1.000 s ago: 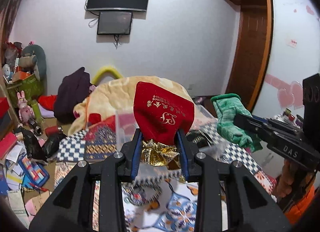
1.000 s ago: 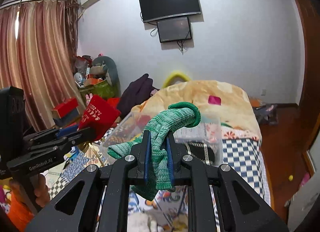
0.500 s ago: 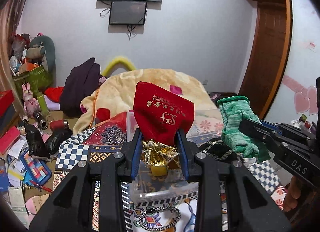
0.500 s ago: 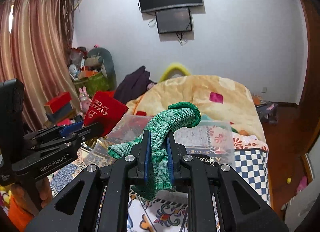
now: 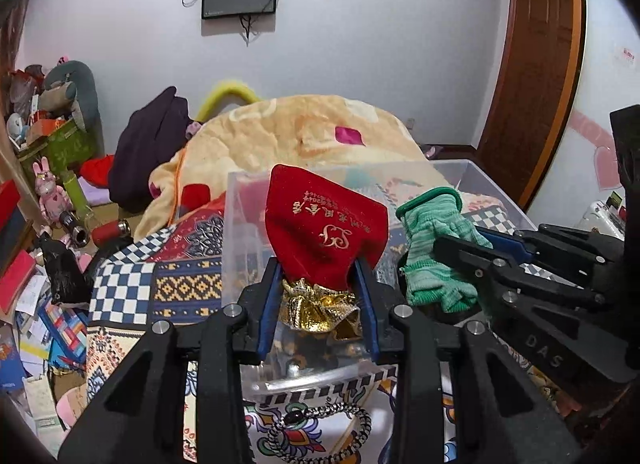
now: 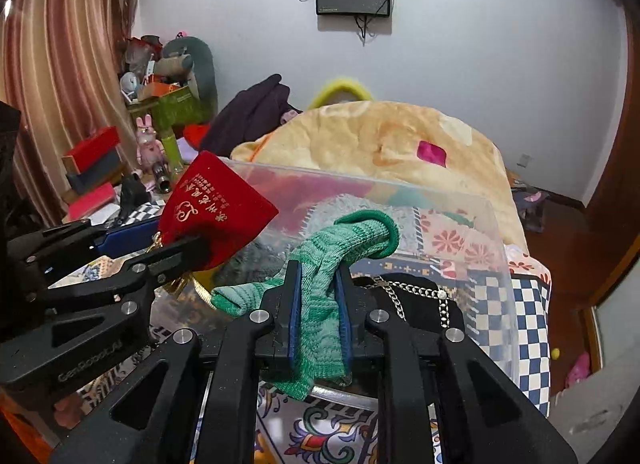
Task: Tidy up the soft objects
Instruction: 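Carry the red pouch and green glove over the clear box and lower them, then open both tools to drop the pouch and glove into the box, then grasp the white cloth bag with the left tool while the right tool grasps the floral scrunchie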
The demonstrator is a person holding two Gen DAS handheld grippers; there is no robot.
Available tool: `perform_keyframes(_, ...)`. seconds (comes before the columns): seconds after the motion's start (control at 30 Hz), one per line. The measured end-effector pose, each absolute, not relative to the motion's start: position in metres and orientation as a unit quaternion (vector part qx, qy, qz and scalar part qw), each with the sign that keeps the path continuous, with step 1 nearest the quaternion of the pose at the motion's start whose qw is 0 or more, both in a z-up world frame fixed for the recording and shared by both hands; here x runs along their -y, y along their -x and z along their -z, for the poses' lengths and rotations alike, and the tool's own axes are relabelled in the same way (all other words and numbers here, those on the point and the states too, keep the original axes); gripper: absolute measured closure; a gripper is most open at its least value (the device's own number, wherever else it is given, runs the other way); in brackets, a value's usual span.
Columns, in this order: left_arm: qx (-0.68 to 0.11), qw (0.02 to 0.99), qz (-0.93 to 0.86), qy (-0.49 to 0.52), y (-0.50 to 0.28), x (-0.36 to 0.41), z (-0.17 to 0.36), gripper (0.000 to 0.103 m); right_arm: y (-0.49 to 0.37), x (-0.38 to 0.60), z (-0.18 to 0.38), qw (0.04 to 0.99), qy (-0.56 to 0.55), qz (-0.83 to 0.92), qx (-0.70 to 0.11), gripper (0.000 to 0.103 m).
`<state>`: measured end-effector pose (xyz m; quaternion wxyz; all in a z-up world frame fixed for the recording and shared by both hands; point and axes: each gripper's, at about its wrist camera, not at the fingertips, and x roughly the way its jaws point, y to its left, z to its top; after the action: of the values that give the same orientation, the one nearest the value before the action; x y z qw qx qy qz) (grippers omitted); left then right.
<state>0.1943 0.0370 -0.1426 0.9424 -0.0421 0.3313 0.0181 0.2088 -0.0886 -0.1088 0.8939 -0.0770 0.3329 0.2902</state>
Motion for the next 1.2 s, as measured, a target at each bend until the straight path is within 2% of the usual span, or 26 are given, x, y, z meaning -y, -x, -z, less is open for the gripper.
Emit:
perform_keyframes(0.17, -0.342, 0.938, -0.014, 0.054, -0.195, -0.04, 0.147, 0.063, -0.206, 0.087, 0.108, 0.896, 0.098, -0.282, -0.329, 0.083)
perform_keyframes(0.33, -0.337, 0.94, -0.01, 0.061, -0.187, -0.043, 0.144, 0.053, -0.203, 0.092, 0.103, 0.899, 0.1, -0.278, -0.323, 0.06)
perform_keyframes(0.47, -0.323, 0.944, -0.004, 0.066, -0.174, -0.044, 0.134, 0.048, -0.196, 0.101, 0.095, 0.902, 0.1, -0.282, -0.312, 0.055)
perform_keyframes(0.63, -0.299, 0.952, -0.001, 0.067, -0.151, -0.045, 0.118, 0.038, -0.183, 0.118, 0.08, 0.911, 0.078, -0.285, -0.288, 0.039)
perform_keyframes(0.8, -0.293, 0.954, 0.01, 0.066, -0.126, -0.042, 0.11, 0.035, -0.167, 0.141, 0.071, 0.918, 0.053, -0.283, -0.273, 0.034)
perform_keyframes(0.9, -0.293, 0.954, 0.014, 0.064, -0.111, -0.036, 0.111, 0.022, -0.157, 0.154, 0.07, 0.921, 0.044, -0.278, -0.269, 0.027)
perform_keyframes(1.2, -0.326, 0.943, 0.044, 0.044, -0.087, 0.006, 0.131, 0.021, -0.133, 0.184, 0.101, 0.911, 0.048, -0.257, -0.319, 0.025)
